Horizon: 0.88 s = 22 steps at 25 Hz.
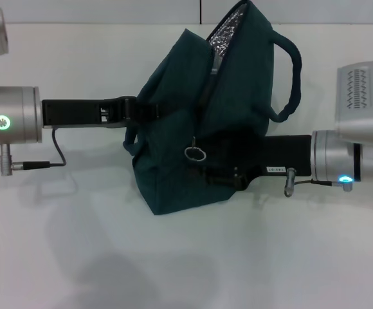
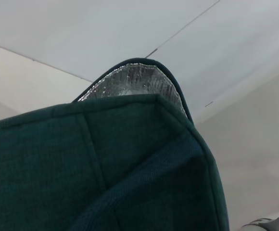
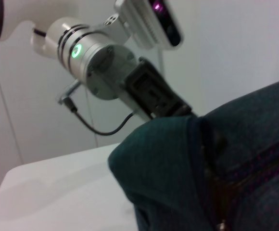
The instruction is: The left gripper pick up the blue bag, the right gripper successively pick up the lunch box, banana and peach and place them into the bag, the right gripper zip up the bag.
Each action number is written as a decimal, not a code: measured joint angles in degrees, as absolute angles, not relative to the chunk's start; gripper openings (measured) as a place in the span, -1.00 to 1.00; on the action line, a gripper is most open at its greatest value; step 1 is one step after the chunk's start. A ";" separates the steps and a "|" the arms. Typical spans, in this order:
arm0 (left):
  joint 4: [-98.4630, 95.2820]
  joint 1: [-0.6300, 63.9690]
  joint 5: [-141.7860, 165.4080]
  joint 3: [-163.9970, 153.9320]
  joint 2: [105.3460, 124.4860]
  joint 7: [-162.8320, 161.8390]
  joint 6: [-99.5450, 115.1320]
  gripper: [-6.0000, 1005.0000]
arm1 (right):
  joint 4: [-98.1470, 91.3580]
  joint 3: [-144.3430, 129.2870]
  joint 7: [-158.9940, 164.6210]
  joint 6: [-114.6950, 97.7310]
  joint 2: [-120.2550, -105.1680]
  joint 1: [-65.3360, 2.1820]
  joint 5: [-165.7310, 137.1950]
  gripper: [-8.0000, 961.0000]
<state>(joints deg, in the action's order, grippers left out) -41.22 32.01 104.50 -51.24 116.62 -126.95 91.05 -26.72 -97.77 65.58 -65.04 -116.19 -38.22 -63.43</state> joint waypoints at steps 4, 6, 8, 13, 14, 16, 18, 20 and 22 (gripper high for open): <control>-41.22 31.85 104.50 -51.22 116.56 -126.69 91.05 -0.80 | -26.65 -98.14 65.02 -65.32 -116.18 -38.05 -62.68 0.13; -41.22 31.82 104.50 -51.17 116.48 -126.68 91.05 -0.80 | -26.60 -98.29 65.01 -65.64 -116.19 -38.06 -62.69 0.01; -41.22 31.77 104.50 -51.15 116.41 -126.63 91.05 -0.79 | -26.50 -98.31 65.04 -65.74 -116.19 -38.06 -62.78 -0.12; -41.22 31.71 104.50 -51.15 116.23 -126.59 90.92 -0.79 | -26.30 -98.35 65.33 -65.98 -116.13 -37.58 -63.06 -0.55; -41.22 31.72 104.51 -51.15 116.22 -126.58 90.90 -0.79 | -26.42 -98.35 65.34 -66.03 -116.08 -37.30 -63.09 -0.64; -41.22 31.75 104.51 -51.15 116.20 -126.58 90.88 -0.79 | -26.59 -98.29 65.34 -66.07 -116.00 -36.83 -63.13 -0.74; -41.22 31.76 104.51 -51.15 116.20 -126.56 90.88 -0.79 | -26.60 -98.14 65.35 -66.10 -115.95 -36.70 -63.13 -0.84; -41.22 31.77 104.51 -51.15 116.19 -126.56 90.87 -0.79 | -26.41 -98.01 65.36 -66.21 -115.90 -36.68 -63.05 -0.94; -41.22 31.73 104.51 -51.15 116.19 -126.56 90.87 -0.79 | -26.33 -97.96 65.37 -66.34 -115.82 -36.44 -62.89 -0.94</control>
